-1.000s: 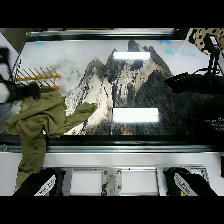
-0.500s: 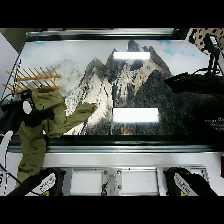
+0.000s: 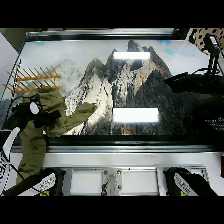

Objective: Fold the clothes and pants, and hang the long-sleeved shirts on hangers.

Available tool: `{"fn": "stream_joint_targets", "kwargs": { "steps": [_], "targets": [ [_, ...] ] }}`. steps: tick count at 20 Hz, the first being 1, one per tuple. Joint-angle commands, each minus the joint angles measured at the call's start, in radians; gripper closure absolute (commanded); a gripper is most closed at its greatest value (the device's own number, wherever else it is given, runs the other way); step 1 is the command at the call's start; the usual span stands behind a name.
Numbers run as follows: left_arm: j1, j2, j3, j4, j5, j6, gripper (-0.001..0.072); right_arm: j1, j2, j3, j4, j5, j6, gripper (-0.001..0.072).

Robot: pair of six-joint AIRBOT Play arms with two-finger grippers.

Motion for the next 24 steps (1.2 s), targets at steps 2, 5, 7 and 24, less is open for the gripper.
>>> {"fn": "stream_joint_targets", "kwargs": {
  "steps": [2, 5, 7, 24],
  "targets": [
    [-0.164, 0.053, 0.151, -0.203, 0.059, 0.103, 0.0695, 0.000, 0.000, 0.000, 0.059, -0.001, -0.016, 0.0701],
    [-0.396, 0.077, 0.338, -0.223, 0.156, 0.117, 0.0695, -0.035, 0.001, 0.039, 0.017, -0.068, -0.108, 0.0702],
    [-0.549, 0.059, 0.430, -0.223, 0.276, 0.116, 0.0695, -0.096, 0.016, 0.065, -0.016, -0.172, -0.046, 0.0702],
    [-0.427, -0.231, 0.749, -0.214, -0.029, 0.106, 0.0017, -0.299, 0.066, 0.067, -0.019, -0.210, 0.045, 0.0702]
  ]
}}
